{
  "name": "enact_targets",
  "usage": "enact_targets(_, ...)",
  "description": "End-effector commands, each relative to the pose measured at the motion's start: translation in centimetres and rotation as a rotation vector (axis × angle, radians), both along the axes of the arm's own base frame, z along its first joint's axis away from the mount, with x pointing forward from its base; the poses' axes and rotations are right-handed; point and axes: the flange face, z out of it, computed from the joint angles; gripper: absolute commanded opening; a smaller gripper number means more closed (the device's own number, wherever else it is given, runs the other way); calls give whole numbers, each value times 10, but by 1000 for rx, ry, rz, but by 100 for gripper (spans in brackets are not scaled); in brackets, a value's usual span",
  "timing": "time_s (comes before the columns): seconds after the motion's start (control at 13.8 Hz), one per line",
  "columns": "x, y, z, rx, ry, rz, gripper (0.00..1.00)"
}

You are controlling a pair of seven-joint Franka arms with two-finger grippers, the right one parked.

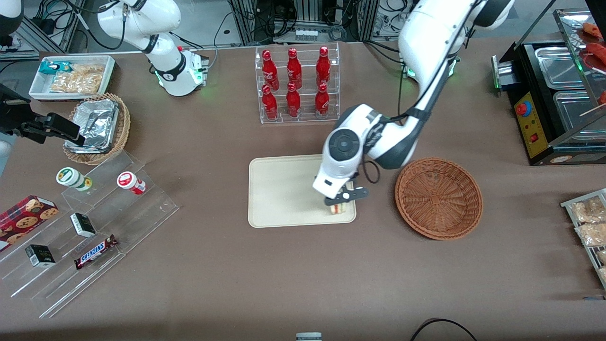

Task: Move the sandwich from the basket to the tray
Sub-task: 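Carry the sandwich with the left gripper over the cream tray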

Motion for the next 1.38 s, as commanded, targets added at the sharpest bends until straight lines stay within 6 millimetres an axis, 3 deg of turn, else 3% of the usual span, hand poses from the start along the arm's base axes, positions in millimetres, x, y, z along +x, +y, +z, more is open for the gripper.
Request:
enact_targets(0.0, 0, -37, -9, -9, -13, 38, 6)
enact_targets(0.51, -20, -83, -25, -68, -63, 15, 6)
enact_targets(1.02, -26, -85, -39, -50, -52, -2, 14)
enact_targets(1.09, -26, -84, -41, -49, -48, 2, 25)
enact_targets(1.16, -26, -84, -40, -50, -45, 5, 73)
enact_targets(1.23, -26, -84, -39, -48, -47, 0, 100)
enact_targets(1.31, -26, -84, -37, -50, -52, 0, 100)
